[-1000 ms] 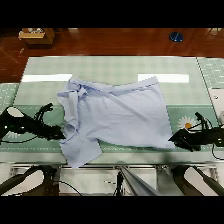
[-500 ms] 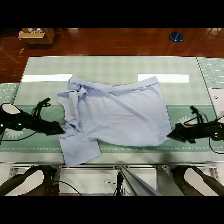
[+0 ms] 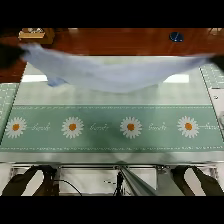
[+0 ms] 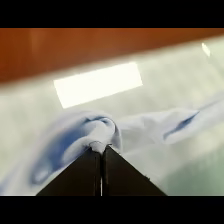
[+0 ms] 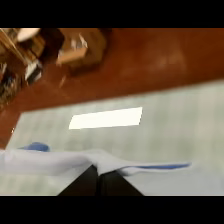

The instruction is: Fold the shirts.

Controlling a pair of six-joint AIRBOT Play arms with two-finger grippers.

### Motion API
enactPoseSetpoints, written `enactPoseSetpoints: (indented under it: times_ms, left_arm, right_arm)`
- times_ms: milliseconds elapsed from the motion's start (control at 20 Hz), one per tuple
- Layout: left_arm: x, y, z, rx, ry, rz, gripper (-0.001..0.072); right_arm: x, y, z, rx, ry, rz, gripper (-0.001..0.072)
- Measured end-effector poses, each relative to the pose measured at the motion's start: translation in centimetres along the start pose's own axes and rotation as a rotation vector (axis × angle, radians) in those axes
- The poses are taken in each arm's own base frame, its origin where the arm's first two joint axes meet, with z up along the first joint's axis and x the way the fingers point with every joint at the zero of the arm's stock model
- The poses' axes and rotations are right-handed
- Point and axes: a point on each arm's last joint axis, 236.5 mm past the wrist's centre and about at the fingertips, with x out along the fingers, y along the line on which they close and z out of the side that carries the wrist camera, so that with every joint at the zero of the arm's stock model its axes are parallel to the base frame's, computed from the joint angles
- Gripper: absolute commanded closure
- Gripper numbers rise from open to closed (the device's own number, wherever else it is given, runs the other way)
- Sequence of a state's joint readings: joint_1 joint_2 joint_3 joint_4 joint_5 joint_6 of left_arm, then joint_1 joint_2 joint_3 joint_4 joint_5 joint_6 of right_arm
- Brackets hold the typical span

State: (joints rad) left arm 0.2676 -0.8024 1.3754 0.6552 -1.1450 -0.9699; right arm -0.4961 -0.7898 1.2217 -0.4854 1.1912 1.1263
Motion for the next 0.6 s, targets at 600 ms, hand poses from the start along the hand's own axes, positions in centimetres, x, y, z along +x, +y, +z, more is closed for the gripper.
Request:
enactPoseSetpoints:
  times_ms: [600]
  left_arm:
    - [-22.0, -16.6, 14.5, 0.384, -0.547, 0.211, 0.069]
  right_arm:
    - [-15.8, 19.0, 11.5, -0.419, -0.45, -0.125, 0.068]
